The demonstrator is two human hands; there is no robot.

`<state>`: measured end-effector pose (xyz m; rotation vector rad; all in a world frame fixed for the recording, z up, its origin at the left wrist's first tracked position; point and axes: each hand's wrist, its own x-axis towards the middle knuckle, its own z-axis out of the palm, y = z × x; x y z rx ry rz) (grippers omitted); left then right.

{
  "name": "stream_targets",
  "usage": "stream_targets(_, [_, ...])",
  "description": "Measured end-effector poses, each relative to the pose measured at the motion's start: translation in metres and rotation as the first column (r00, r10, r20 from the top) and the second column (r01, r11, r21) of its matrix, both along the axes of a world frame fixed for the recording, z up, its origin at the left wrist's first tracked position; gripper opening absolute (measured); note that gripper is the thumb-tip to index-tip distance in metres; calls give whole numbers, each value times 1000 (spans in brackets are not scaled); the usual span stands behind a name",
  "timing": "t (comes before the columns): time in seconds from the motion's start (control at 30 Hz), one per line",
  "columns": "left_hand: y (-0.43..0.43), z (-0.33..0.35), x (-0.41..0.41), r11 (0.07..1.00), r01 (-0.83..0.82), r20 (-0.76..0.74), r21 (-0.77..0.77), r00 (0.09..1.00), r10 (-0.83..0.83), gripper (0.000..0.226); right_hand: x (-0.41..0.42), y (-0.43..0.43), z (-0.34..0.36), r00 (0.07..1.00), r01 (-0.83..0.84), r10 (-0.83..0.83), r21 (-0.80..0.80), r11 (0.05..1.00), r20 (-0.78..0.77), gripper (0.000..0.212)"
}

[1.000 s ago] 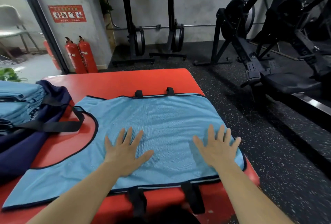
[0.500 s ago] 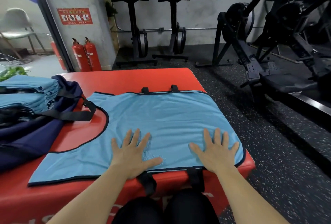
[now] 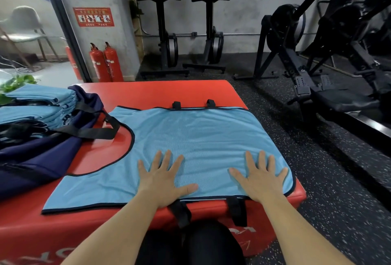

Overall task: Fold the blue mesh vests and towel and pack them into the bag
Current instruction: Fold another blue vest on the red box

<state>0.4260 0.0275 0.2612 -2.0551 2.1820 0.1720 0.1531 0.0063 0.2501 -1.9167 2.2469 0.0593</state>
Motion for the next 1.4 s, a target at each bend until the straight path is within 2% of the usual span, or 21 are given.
stream_targets(0.13, [-1,2,0,999,1,5,35,1000,-1,108,1,1,5,1000,-2,3,46,999,-7,91])
stream_targets(0.27, [1,5,-1,999,-8,-1,53,1000,8,109,22,-12,25,997,71,-66,105,992,-44,91])
stream_targets(0.47, [-6,14,0,994,20,-22,111,1000,-17,111,91,-37,25,988,-152,150,82,985,30,88])
stream_targets(0.57, [-40,30,20,1000,-16,-25,-14,1000,16,96,93,-66,29,988,-149,147,38,988,56,82])
stream_targets(0.63, [-75,43,37,993,-20,2,-113,1000,21,78,87,-93,37,986,-151,152,-17,988,74,75])
stream_targets(0.7, [-114,54,51,990,-10,21,-144,1000,13,58,79,-124,46,984,-156,164,-109,982,64,63])
stream_targets(0.83, [-190,57,72,980,-26,11,-196,1000,29,42,56,-187,57,988,-143,153,-286,948,11,38])
stream_targets(0.93, [-231,49,82,979,-43,-12,-201,999,42,39,45,-227,55,990,-137,126,-297,945,-58,29])
stream_targets(1.1, [-279,33,102,993,-81,-20,-87,997,79,49,32,-279,38,984,-147,118,-240,960,-131,34])
stream_targets(1.17, [-291,32,109,988,-80,3,-132,997,81,37,24,-292,32,983,-138,106,-225,965,-149,33])
stream_targets(1.27, [-296,38,118,986,-76,3,-146,997,78,8,14,-303,29,988,-124,95,-253,960,-123,29])
stream_targets(1.4, [-296,36,123,986,-105,-1,-131,994,106,5,5,-307,33,962,-159,102,-215,964,-253,34])
